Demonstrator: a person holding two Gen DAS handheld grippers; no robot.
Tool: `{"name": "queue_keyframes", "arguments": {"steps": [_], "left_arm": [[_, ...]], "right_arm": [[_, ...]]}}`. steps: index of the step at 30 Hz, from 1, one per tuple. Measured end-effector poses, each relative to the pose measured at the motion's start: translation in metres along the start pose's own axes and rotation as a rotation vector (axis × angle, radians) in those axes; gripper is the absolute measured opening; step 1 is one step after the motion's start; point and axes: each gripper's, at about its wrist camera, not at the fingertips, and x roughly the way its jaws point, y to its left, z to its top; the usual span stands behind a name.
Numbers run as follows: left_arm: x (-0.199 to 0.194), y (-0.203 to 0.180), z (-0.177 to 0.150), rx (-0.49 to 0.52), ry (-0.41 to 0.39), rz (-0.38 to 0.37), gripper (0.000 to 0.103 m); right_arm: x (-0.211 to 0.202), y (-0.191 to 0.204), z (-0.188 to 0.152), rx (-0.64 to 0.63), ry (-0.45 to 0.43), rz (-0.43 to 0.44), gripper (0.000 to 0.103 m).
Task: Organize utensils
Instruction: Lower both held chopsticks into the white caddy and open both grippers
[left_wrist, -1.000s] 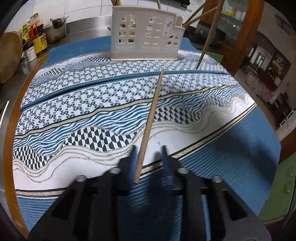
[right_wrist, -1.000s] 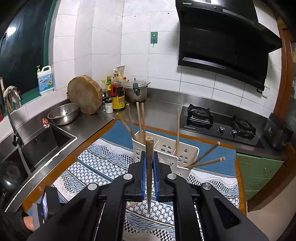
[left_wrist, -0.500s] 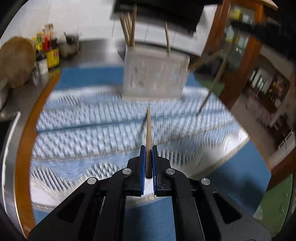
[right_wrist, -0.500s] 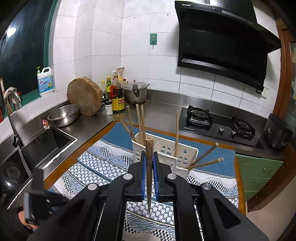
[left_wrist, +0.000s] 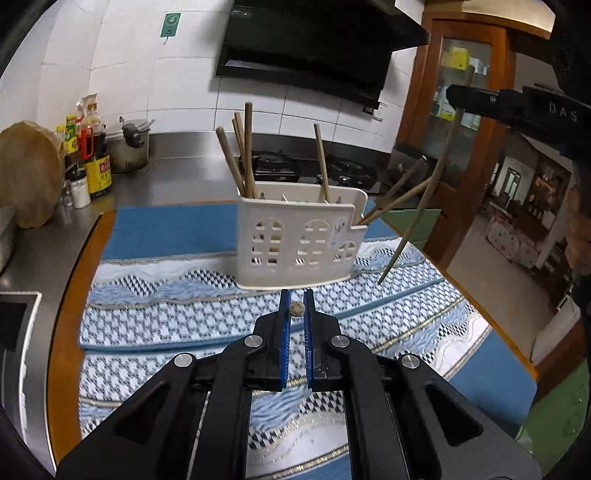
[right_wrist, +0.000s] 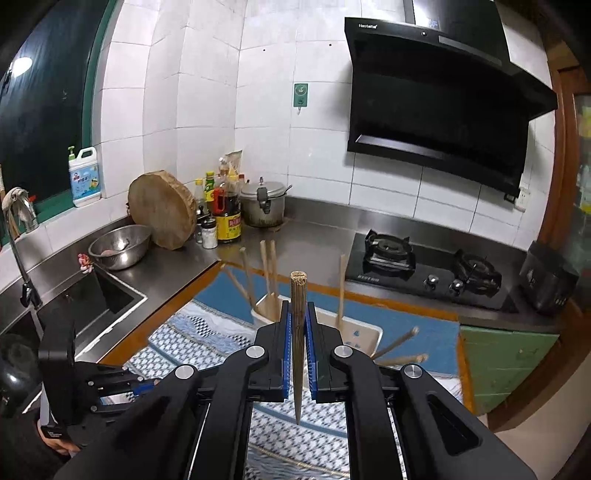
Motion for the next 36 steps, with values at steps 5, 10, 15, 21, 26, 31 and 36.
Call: {"name": "queue_keyframes", "arguments": {"steps": [5,10,15,21,26,31,36], "left_arm": [[-0.005,-0.006,0.036,0.038,-0.032,-0.02,0.005],[-0.006,-0.015,0.068,0.078,-0.041,-0.028,0.005],[-0.016,-0.019,0.101,0.094,-0.094,-0.033,0.005],[-0.042,-0.021,0.154,0.108,-0.234,-0.016,0.005],[-0.043,-0.022,0.188,0.122,-0.339,0.029,0.005],[-0.018,-0.02,0.204,0.106,-0.366,0.039,0.005],[0.016,-0.017,0.198,0.09,-0.326,0.047,0.005]], "right_arm": [[0.003,-0.016,0.032,-0.001,-0.032,-0.048,0.007],[0.01,-0.029,0.057,0.006,-0.06,-0.087,0.007],[0.04,-0.039,0.063,0.016,-0.043,-0.112,0.007],[0.084,-0.049,0.047,0.038,0.006,-0.125,0.007],[0.112,-0.056,0.031,0.047,0.047,-0.129,0.007],[0.126,-0.06,0.023,0.048,0.06,-0.122,0.007],[0.131,-0.058,0.017,0.033,0.07,-0.115,0.007]]}}
